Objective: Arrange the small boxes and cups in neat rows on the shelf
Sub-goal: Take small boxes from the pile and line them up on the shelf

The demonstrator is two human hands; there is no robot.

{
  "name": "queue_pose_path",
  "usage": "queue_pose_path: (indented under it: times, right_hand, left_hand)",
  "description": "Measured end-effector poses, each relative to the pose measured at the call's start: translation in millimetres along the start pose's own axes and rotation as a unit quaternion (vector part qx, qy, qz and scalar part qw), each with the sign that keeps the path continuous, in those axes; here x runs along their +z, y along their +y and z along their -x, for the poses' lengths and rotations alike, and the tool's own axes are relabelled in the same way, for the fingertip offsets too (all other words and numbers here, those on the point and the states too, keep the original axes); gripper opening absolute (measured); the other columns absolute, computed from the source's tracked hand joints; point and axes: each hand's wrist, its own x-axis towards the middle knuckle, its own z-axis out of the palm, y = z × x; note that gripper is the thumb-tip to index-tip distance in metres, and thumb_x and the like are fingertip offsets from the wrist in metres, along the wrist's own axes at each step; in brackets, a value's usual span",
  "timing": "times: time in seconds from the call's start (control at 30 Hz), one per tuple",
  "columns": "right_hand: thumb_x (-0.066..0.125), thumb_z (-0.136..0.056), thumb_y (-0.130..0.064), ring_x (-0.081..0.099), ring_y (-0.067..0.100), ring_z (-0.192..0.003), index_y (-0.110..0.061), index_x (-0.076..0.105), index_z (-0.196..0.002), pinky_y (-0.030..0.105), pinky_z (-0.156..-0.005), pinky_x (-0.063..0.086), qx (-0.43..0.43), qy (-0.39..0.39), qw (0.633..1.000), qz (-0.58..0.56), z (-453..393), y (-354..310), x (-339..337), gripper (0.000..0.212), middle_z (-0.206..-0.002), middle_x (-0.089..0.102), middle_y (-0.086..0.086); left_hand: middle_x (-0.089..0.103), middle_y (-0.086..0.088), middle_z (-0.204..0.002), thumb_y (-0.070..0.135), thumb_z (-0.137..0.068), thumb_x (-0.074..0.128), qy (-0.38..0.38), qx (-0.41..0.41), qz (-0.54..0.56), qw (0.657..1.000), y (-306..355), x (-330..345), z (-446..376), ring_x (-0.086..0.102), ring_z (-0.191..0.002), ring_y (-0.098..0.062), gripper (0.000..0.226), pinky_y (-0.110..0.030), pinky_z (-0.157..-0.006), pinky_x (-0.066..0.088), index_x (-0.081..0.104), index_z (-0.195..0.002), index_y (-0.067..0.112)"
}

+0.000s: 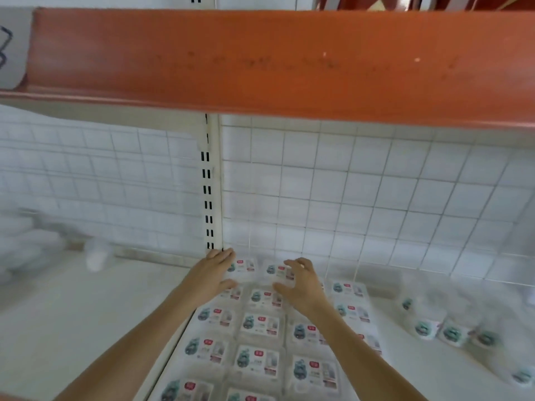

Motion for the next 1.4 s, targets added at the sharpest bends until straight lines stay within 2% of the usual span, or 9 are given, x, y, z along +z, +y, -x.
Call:
queue_pose_path:
  times: [0.07, 0.13, 0.27, 0.4, 0.7, 0.87, 1.1, 1.23, 1.4]
  right_hand:
    - [0.065, -0.084, -0.032, 0.051, 0.014, -0.108, -0.02, 0.044, -0.132, 0.023, -0.091, 0.044, 0.0, 0.0, 1.0, -0.012, -1, 0, 0, 0.054, -0.139, 0.026, -0.001]
    - [0.065, -0.083, -0.033, 0.054, 0.015, -0.102, -0.023, 0.05, -0.124, 0.029, -0.083, 0.052, -0.011, -0.002, 1.0, -0.013, -2, 1, 0, 0.045, -0.131, 0.033, -0.003]
    - [0.06, -0.086, -0.038, 0.035, 0.014, -0.122, -0.025, 0.051, -0.126, 0.027, -0.1, 0.038, -0.046, -0.017, 0.998, 0.031, -6, 4, 0, 0.043, -0.128, 0.036, -0.005]
    - [0.051, -0.093, -0.028, 0.029, 0.019, -0.124, -0.024, 0.046, -0.134, 0.024, -0.105, 0.024, -0.073, -0.024, 0.996, 0.054, -9, 4, 6, 0.041, -0.132, 0.033, 0.001]
    - [0.056, -0.091, -0.024, 0.04, 0.017, -0.118, -0.018, 0.055, -0.126, 0.019, -0.098, 0.032, -0.087, 0.038, 0.995, 0.037, -8, 4, 11, 0.035, -0.124, 0.044, -0.001]
    - [0.049, -0.093, -0.026, 0.031, 0.016, -0.123, -0.02, 0.047, -0.134, 0.022, -0.097, 0.037, -0.081, 0.045, 0.991, 0.092, 1, -4, 16, 0.041, -0.127, 0.037, -0.001]
    - [0.05, -0.091, -0.024, 0.029, 0.019, -0.129, -0.017, 0.034, -0.139, 0.03, -0.106, 0.028, -0.048, -0.001, 0.995, 0.091, 10, -20, 7, 0.051, -0.137, 0.038, 0.002]
    - [0.05, -0.092, -0.026, 0.026, 0.019, -0.131, -0.017, 0.034, -0.139, 0.031, -0.106, 0.027, -0.07, 0.001, 0.993, 0.091, 25, -26, -10, 0.051, -0.141, 0.036, 0.001]
    - [0.049, -0.093, -0.031, 0.038, 0.018, -0.124, -0.018, 0.039, -0.136, 0.032, -0.101, 0.036, -0.131, 0.03, 0.981, 0.139, 69, -35, -40, 0.046, -0.137, 0.042, -0.001]
  left_hand:
    - [0.033, -0.009, -0.147, 0.041, -0.08, 0.065, 0.044, 0.031, -0.036, 0.998, -5, 5, 1, 0.024, -0.132, -0.024, 0.064, -0.041, -0.103, 0.04, 0.048, -0.131, 0.005]
    - [0.057, -0.011, -0.125, 0.036, -0.067, 0.079, 0.068, 0.054, -0.048, 0.995, -10, 8, -1, 0.032, -0.114, -0.02, 0.053, -0.039, -0.083, 0.052, 0.065, -0.111, 0.007]
    - [0.065, -0.001, -0.096, 0.027, -0.06, 0.085, 0.082, 0.077, -0.034, 0.993, -16, 10, -1, 0.047, -0.096, -0.013, 0.051, -0.025, -0.067, 0.055, 0.068, -0.105, 0.009]
    - [0.056, -0.002, -0.118, 0.026, -0.084, 0.064, 0.066, 0.049, 0.01, 0.997, -15, 9, -1, 0.047, -0.113, -0.02, 0.038, -0.031, -0.093, 0.044, 0.057, -0.118, 0.009]
    - [0.048, 0.002, -0.128, 0.034, -0.091, 0.053, 0.03, -0.009, 0.044, 0.999, -10, 11, -7, 0.036, -0.124, -0.013, 0.041, -0.022, -0.099, 0.033, 0.048, -0.126, 0.014]
    - [0.053, -0.001, -0.121, 0.041, -0.093, 0.045, 0.045, -0.045, 0.057, 0.996, 1, 11, -5, 0.041, -0.118, -0.015, 0.041, -0.023, -0.096, 0.036, 0.051, -0.122, 0.012]
    - [0.056, 0.0, -0.116, 0.044, -0.089, 0.05, 0.029, -0.089, 0.08, 0.992, 6, 1, -6, 0.042, -0.116, -0.02, 0.042, -0.03, -0.089, 0.034, 0.053, -0.118, 0.014]
    - [0.047, -0.002, -0.133, 0.037, -0.091, 0.05, 0.042, -0.073, 0.107, 0.991, 5, -15, 4, 0.034, -0.126, -0.02, 0.048, -0.036, -0.101, 0.03, 0.042, -0.133, 0.015]
    - [0.05, -0.003, -0.129, 0.031, -0.091, 0.05, 0.083, -0.041, 0.082, 0.992, 25, -49, 46, 0.039, -0.121, -0.022, 0.044, -0.034, -0.098, 0.033, 0.044, -0.132, 0.015]
